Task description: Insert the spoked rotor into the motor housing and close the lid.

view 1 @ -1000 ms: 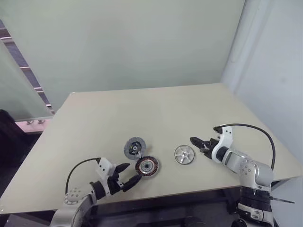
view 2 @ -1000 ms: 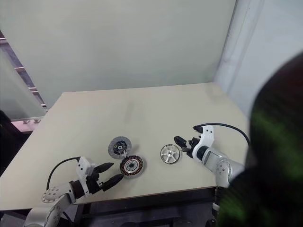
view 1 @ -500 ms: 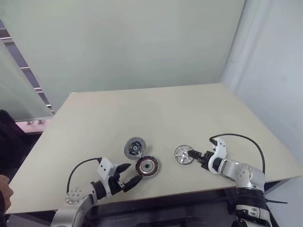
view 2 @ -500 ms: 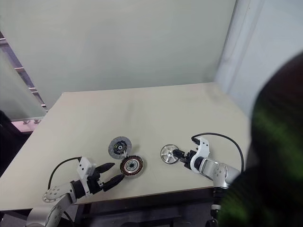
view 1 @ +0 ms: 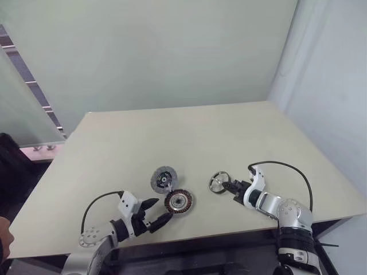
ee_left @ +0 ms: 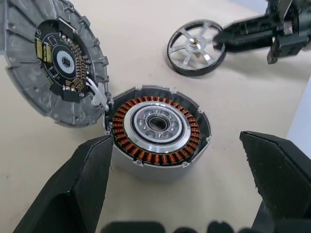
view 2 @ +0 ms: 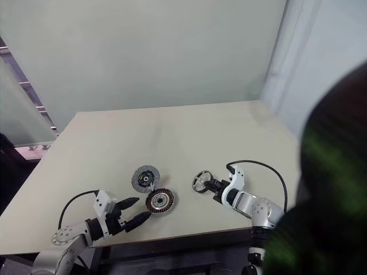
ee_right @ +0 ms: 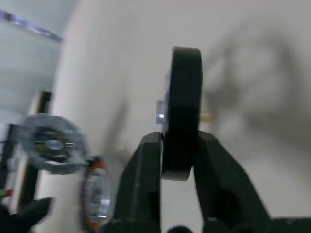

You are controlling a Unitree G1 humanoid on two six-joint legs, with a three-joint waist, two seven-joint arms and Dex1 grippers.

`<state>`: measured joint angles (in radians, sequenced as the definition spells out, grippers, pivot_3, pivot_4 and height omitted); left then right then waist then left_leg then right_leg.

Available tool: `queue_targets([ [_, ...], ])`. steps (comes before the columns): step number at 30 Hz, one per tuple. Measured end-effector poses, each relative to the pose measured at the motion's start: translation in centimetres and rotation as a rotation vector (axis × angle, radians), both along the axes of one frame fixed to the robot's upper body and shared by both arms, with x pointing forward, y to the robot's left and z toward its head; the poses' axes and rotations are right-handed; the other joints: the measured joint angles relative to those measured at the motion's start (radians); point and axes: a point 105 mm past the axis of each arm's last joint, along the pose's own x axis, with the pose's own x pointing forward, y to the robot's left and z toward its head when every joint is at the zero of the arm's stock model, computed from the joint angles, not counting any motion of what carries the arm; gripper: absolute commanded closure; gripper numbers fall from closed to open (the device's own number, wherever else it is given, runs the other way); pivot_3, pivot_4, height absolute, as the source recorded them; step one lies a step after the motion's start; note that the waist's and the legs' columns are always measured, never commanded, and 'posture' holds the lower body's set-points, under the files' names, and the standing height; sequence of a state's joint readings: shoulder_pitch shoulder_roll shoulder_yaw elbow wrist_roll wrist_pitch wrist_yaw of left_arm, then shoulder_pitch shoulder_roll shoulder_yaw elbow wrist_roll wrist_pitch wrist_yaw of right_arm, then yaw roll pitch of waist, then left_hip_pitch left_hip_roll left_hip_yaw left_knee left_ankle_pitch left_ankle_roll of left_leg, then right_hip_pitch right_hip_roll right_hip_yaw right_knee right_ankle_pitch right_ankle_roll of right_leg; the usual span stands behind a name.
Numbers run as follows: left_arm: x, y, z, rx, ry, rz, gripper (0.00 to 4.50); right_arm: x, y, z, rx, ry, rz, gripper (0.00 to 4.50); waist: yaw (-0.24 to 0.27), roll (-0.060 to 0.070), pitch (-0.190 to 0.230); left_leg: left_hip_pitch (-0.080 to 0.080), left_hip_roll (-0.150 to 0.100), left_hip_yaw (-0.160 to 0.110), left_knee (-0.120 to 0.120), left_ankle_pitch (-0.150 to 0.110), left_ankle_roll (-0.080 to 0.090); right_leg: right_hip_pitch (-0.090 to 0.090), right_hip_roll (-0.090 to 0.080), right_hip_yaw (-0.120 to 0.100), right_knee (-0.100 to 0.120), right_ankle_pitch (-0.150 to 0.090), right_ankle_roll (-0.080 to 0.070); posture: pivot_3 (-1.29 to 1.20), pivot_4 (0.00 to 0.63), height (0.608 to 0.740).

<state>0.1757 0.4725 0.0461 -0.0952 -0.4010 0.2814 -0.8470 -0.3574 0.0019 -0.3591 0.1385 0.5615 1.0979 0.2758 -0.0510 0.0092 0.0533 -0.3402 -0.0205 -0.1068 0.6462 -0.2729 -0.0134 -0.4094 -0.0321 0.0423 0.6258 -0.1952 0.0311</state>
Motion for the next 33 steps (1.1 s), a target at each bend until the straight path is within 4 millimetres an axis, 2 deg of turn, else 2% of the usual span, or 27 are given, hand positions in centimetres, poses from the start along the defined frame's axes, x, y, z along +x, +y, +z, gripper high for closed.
queue_targets([
  [5,0.0,-0.1,0.0,0.001,0.000,-0.003,0.00,0.1,-0.2,0.0,0.016,0.011,-0.022,4.09,0.001,0.001,0.000,-0.001,0.000,0.000,0.003,0.000,0.000,0.000,0.000,0.000,0.000,0.000,0.000,0.00,0.000,0.740],
  [11,0.2,0.1,0.1,0.002,-0.006,0.002,0.00,-0.3,0.3,0.1,0.124,0.066,-0.057,4.09,0.000,0.001,0.000,-0.002,0.000,0.000,0.001,0.000,0.000,-0.002,0.000,0.000,0.000,0.000,0.000,0.00,0.000,0.740],
  [16,0.3,0.3,0.1,0.005,-0.005,0.011,0.00,-1.1,3.4,1.4,0.243,0.083,0.012,4.09,-0.006,0.003,0.001,-0.002,0.001,0.000,-0.002,-0.001,0.001,-0.004,0.001,0.000,0.000,0.000,0.000,0.00,0.000,0.740],
  [22,0.3,0.6,0.0,0.007,-0.002,0.021,0.00,-1.2,4.5,2.7,0.250,0.061,0.058,4.09,-0.004,0.003,0.001,-0.003,0.000,0.001,-0.002,-0.001,0.002,-0.004,0.000,0.000,-0.001,0.000,0.000,0.00,0.000,0.740],
  [29,0.1,1.3,-0.1,0.015,0.007,0.050,0.00,-1.9,8.3,4.6,0.252,0.033,0.204,4.09,-0.021,0.003,0.001,-0.003,0.001,0.001,-0.002,-0.001,0.002,-0.005,0.000,0.000,0.000,0.000,0.000,0.00,0.000,0.740],
  [33,0.1,1.5,-0.1,0.016,0.007,0.056,0.00,-2.3,9.3,4.8,0.253,0.035,0.242,4.09,-0.021,0.003,0.001,-0.003,0.001,0.001,-0.002,-0.002,0.003,-0.005,0.000,0.000,-0.001,0.000,0.000,0.00,0.000,0.740],
])
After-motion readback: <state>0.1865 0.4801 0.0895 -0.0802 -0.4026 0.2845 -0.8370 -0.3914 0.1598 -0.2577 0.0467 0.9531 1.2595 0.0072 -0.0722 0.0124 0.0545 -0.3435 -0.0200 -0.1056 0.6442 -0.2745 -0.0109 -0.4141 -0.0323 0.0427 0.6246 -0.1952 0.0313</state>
